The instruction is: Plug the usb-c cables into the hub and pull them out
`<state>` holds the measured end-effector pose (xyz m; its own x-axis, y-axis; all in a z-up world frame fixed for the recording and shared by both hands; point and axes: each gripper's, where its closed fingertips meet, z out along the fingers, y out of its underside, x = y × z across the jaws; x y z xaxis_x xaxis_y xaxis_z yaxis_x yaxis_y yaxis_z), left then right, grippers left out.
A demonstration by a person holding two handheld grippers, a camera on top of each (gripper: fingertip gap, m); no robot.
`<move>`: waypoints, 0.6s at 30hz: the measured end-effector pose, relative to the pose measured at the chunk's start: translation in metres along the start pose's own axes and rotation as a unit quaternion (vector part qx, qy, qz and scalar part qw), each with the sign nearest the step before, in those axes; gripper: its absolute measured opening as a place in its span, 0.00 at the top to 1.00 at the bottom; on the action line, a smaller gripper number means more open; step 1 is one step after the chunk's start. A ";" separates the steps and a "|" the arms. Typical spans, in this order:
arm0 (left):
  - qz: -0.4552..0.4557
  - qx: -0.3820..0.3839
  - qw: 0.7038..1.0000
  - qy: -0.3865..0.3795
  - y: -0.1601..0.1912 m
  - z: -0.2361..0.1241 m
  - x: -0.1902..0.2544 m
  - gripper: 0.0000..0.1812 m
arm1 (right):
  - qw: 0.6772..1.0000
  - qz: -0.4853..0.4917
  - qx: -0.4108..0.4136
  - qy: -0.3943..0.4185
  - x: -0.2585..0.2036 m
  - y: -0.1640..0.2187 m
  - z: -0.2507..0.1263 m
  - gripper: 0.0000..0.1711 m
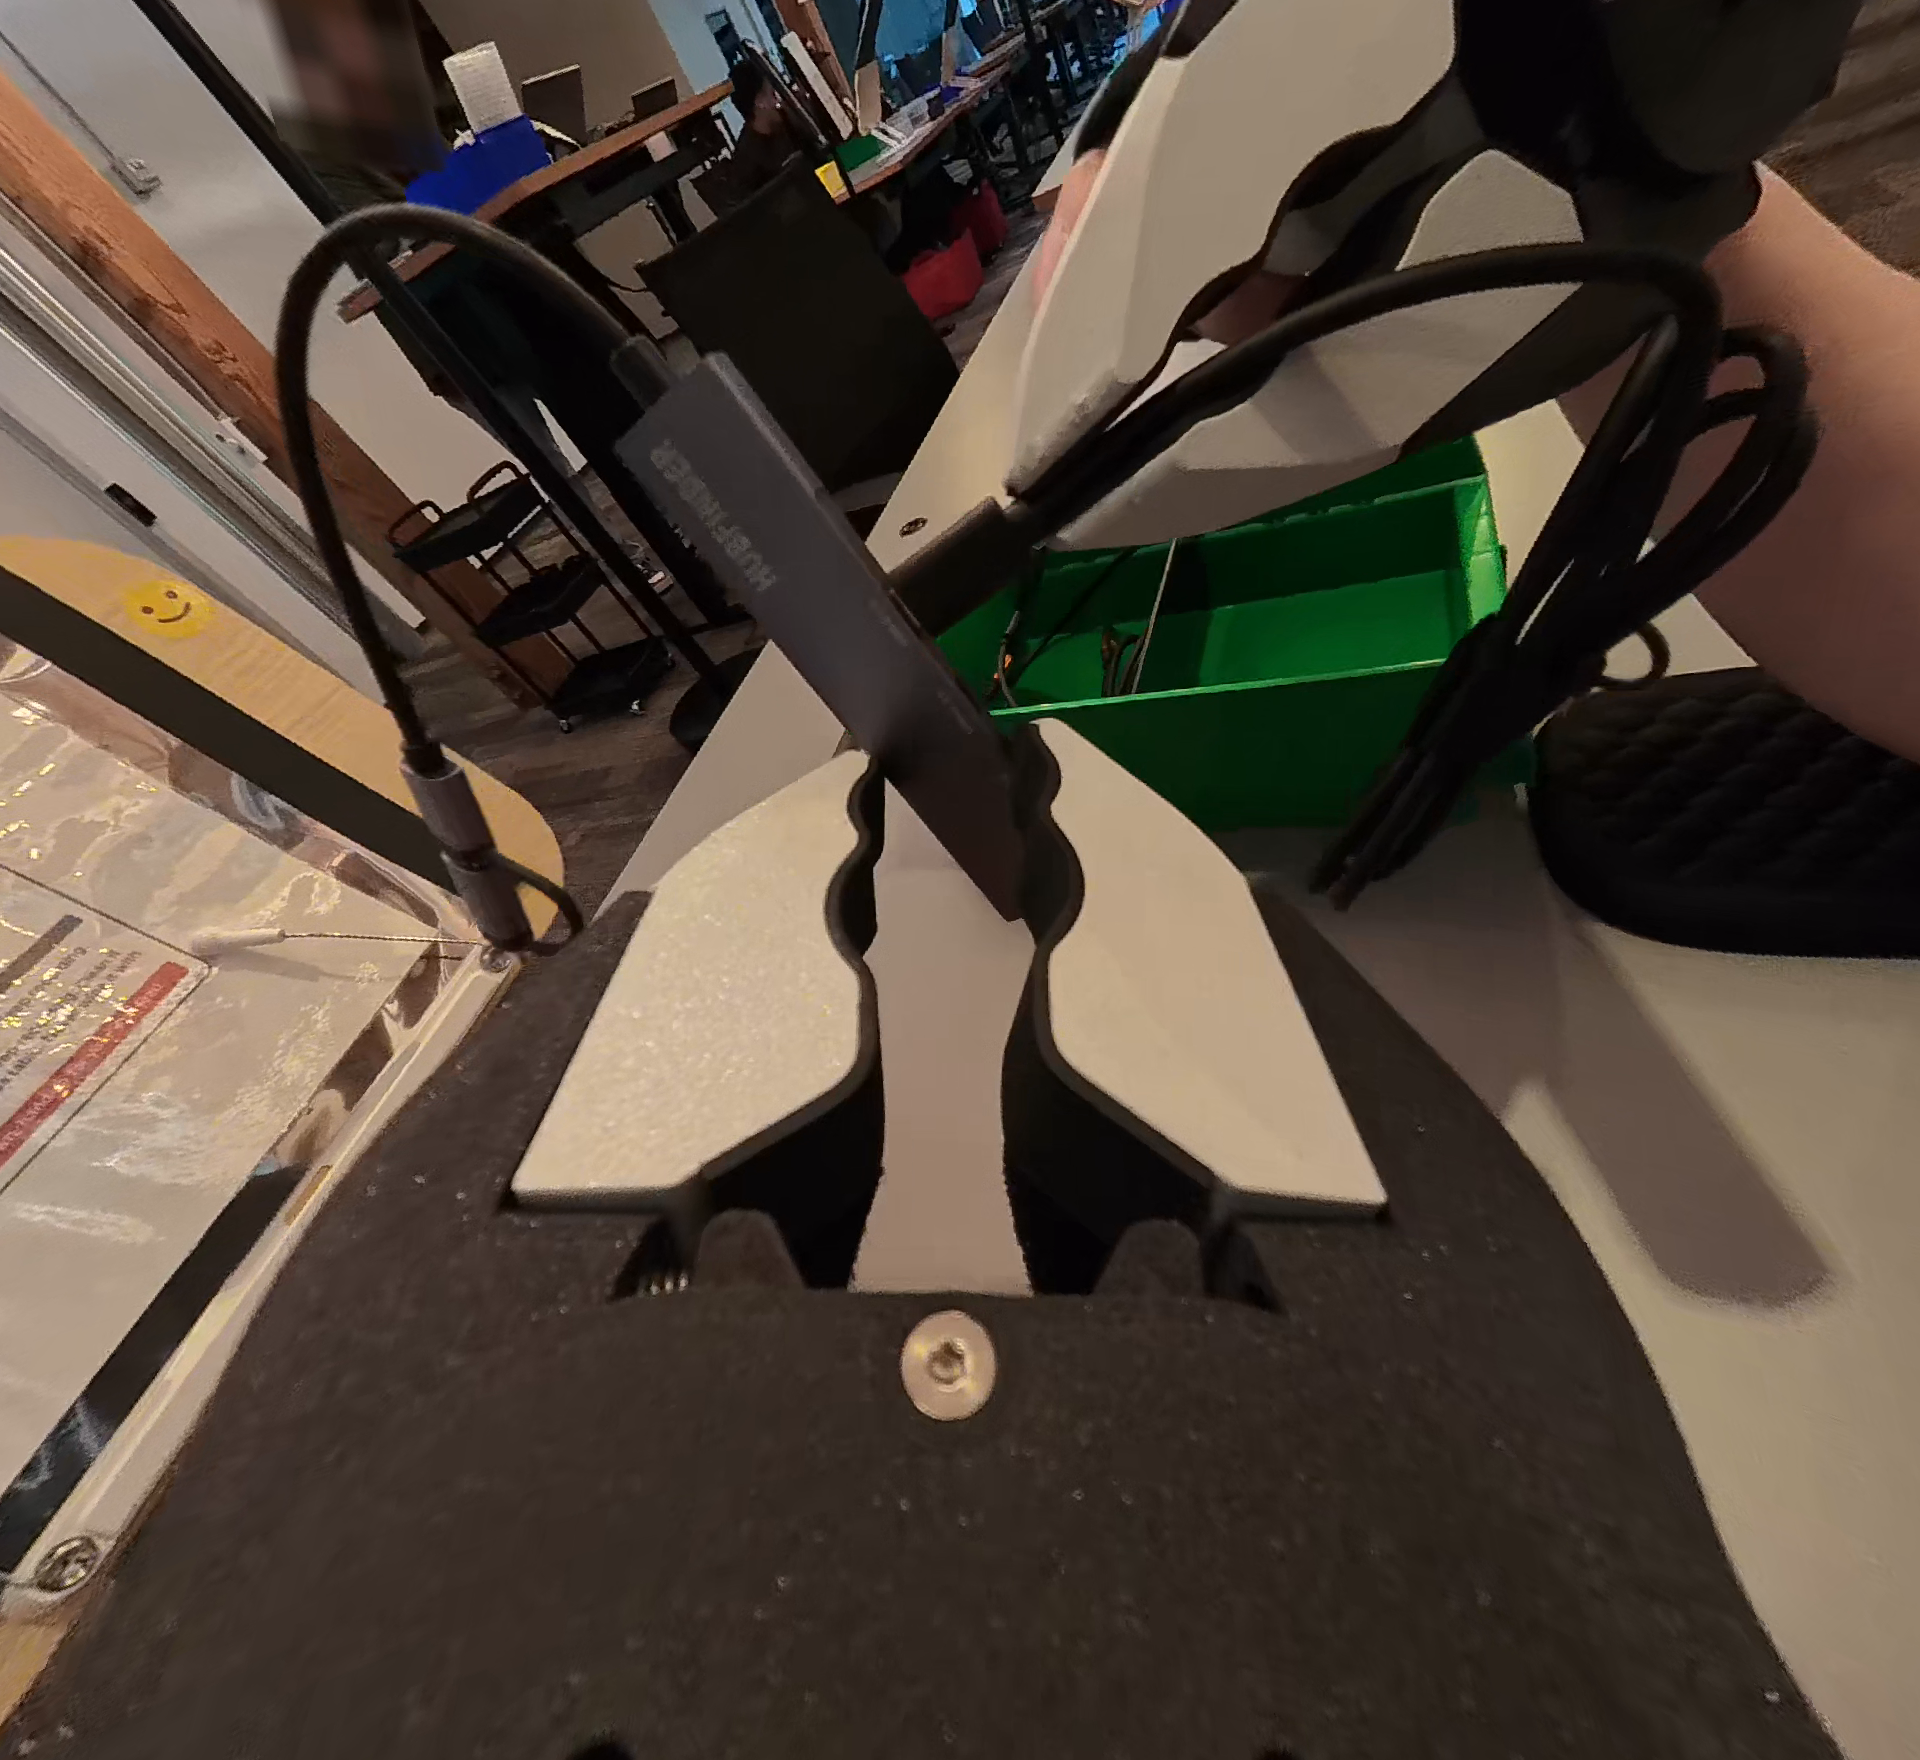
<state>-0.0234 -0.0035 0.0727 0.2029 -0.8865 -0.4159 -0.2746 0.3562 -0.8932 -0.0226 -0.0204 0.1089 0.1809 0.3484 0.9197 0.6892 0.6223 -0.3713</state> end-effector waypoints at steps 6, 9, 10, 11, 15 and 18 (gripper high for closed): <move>0.001 0.001 1.000 -0.005 -0.005 -0.003 0.000 0.87 | 1.000 -0.003 0.010 0.012 0.003 -0.003 -0.002 0.96; -0.010 0.009 1.000 0.005 -0.008 -0.004 0.001 0.87 | 1.000 -0.009 0.016 0.015 0.004 -0.004 -0.005 0.96; -0.023 0.022 0.999 0.014 -0.011 -0.005 0.001 0.87 | 0.999 -0.011 0.025 0.020 0.006 -0.007 -0.006 0.97; -0.044 0.043 0.998 0.025 -0.016 -0.008 0.000 0.87 | 0.999 -0.016 0.034 0.031 0.009 -0.010 -0.009 0.97; -0.142 0.118 0.976 0.113 -0.039 -0.024 0.006 0.84 | 0.995 -0.009 0.083 0.048 0.016 -0.025 -0.021 0.97; -0.214 0.154 0.949 0.171 -0.054 -0.038 0.008 0.84 | 0.990 0.013 0.136 0.040 0.019 -0.038 -0.035 0.97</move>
<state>-0.0431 -0.0406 0.1240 -0.0980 -0.9947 0.0299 0.0620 -0.0361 -0.9974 -0.0209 -0.0617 0.1444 0.2597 0.3169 0.9122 0.4715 0.7828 -0.4062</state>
